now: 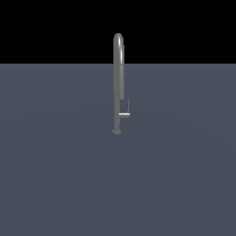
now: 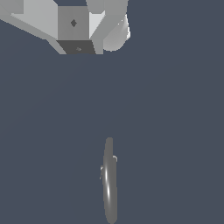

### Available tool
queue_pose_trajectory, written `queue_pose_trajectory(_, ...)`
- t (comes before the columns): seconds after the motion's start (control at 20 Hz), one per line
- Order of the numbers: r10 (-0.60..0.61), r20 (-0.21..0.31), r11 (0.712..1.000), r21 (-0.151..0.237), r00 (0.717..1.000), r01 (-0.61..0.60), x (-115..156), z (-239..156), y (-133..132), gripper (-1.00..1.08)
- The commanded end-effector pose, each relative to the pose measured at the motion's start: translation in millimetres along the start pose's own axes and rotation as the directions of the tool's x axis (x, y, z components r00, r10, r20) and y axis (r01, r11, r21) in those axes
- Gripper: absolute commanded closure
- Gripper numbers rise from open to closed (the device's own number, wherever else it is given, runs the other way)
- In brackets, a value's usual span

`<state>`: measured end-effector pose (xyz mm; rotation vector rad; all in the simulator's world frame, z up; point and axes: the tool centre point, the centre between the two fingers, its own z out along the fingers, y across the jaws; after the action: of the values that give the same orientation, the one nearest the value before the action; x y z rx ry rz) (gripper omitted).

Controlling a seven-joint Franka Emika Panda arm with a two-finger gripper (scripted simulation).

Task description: Turn on the faucet by rotating a designated handle.

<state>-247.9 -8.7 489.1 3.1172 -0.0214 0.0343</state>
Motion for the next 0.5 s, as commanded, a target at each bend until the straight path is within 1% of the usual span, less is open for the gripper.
queue_pose_trajectory(0.0,0.0,0.0,1.0,0.0,1.0,0.0,0,0,0,1.08)
queue_pose_trajectory(0.2,0.005,0.005,1.0,0.005,1.0,-0.005,2,0,0,1.08)
queue_pose_trajectory(0.45,0.024,0.027,0.999,0.023,0.999,-0.025,11,2,-1,1.08)
